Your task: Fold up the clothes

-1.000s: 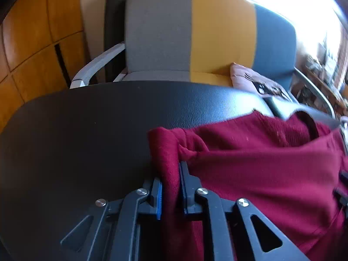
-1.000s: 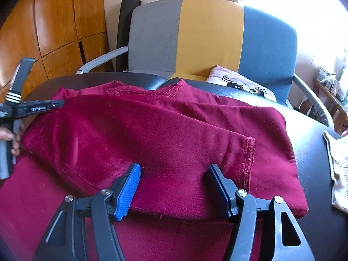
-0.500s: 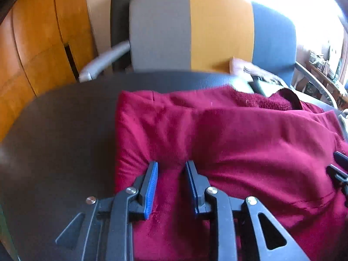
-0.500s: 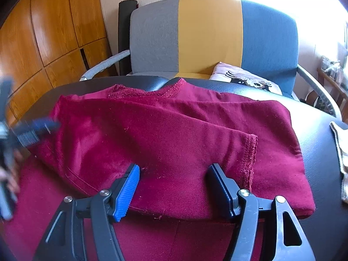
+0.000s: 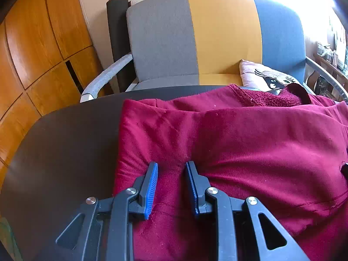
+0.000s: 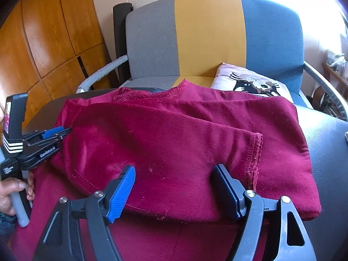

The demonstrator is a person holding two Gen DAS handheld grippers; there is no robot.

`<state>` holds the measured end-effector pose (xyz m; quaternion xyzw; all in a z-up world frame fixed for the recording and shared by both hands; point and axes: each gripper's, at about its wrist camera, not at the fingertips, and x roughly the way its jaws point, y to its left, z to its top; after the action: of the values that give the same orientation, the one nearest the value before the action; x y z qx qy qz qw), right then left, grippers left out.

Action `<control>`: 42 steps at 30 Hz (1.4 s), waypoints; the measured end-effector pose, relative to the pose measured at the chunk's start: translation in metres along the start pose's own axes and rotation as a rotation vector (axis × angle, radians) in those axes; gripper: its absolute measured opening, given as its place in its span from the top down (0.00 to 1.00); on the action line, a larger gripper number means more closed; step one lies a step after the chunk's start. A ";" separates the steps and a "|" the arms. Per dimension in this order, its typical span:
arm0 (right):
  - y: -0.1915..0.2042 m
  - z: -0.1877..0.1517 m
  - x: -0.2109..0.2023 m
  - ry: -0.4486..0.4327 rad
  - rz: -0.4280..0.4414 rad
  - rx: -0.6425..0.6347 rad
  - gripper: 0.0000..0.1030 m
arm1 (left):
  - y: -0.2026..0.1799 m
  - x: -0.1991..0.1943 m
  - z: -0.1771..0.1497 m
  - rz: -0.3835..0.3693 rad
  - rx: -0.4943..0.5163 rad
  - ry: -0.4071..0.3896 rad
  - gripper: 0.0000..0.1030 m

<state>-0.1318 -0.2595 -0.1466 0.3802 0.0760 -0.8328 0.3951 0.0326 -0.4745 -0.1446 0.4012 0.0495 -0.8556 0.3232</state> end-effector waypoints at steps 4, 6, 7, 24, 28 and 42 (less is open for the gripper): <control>0.006 -0.004 -0.004 0.005 0.015 -0.012 0.16 | 0.007 -0.005 -0.003 -0.036 -0.024 0.014 0.74; 0.012 -0.008 -0.005 0.017 0.012 -0.039 0.10 | 0.016 -0.011 -0.003 -0.073 -0.054 0.031 0.72; 0.015 -0.008 -0.005 0.026 0.014 -0.053 0.06 | 0.021 -0.017 -0.005 -0.084 -0.075 0.038 0.71; -0.031 -0.076 -0.116 0.029 0.107 0.183 0.00 | 0.098 -0.153 -0.171 -0.264 -0.266 0.066 0.61; -0.061 -0.122 -0.153 0.027 0.117 0.293 0.02 | 0.099 -0.164 -0.196 -0.350 -0.289 0.088 0.58; -0.038 -0.225 -0.219 0.022 0.262 0.250 0.03 | 0.063 -0.204 -0.239 -0.395 -0.302 0.024 0.52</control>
<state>0.0571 -0.0061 -0.1594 0.4418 -0.0738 -0.7732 0.4489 0.3218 -0.3375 -0.1478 0.3412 0.2582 -0.8802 0.2053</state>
